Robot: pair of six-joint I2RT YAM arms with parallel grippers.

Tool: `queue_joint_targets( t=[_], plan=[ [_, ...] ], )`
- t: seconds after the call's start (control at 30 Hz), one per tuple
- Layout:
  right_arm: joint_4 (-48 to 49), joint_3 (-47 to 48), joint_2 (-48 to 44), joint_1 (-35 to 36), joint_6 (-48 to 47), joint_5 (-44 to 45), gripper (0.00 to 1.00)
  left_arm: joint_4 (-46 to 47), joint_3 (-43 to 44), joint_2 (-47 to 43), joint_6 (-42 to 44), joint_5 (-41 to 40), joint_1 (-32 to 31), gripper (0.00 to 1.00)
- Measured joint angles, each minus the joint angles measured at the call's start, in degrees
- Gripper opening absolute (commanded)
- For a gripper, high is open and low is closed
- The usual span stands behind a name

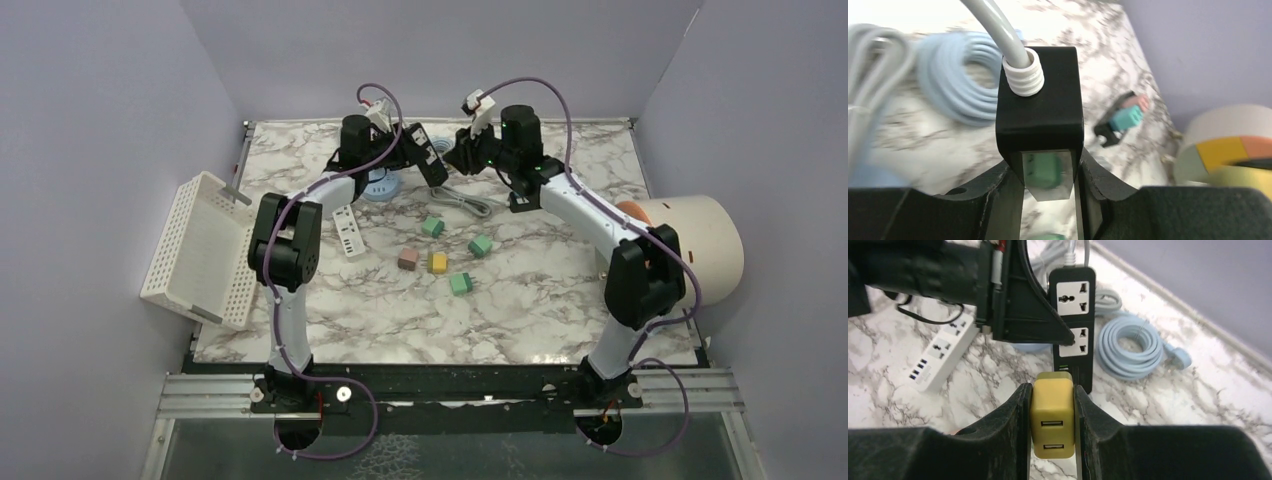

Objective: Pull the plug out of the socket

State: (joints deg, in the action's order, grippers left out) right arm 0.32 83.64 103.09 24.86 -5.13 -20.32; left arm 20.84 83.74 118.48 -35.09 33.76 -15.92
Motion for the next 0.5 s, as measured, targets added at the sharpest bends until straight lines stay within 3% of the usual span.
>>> queue_joint_targets(
  t=[0.07,0.2,0.33,0.5],
  plan=[
    [0.2,-0.4,-2.6,1.0,0.2,0.6,0.01,-0.5,0.0,0.7,0.6,-2.0,1.6,0.0],
    [1.4,3.7,-2.7,-4.5,5.7,-10.4,0.01,-1.6,0.0,2.0,1.4,-5.1,3.9,0.0],
    [-1.1,6.1,-1.4,-7.1,5.9,-12.7,0.01,-3.5,0.4,2.8,1.9,-6.7,3.5,0.0],
    [2.0,-8.8,-4.4,-4.0,11.5,-17.4,0.01,-4.7,2.0,4.6,1.9,-8.1,3.6,0.0]
  ],
)
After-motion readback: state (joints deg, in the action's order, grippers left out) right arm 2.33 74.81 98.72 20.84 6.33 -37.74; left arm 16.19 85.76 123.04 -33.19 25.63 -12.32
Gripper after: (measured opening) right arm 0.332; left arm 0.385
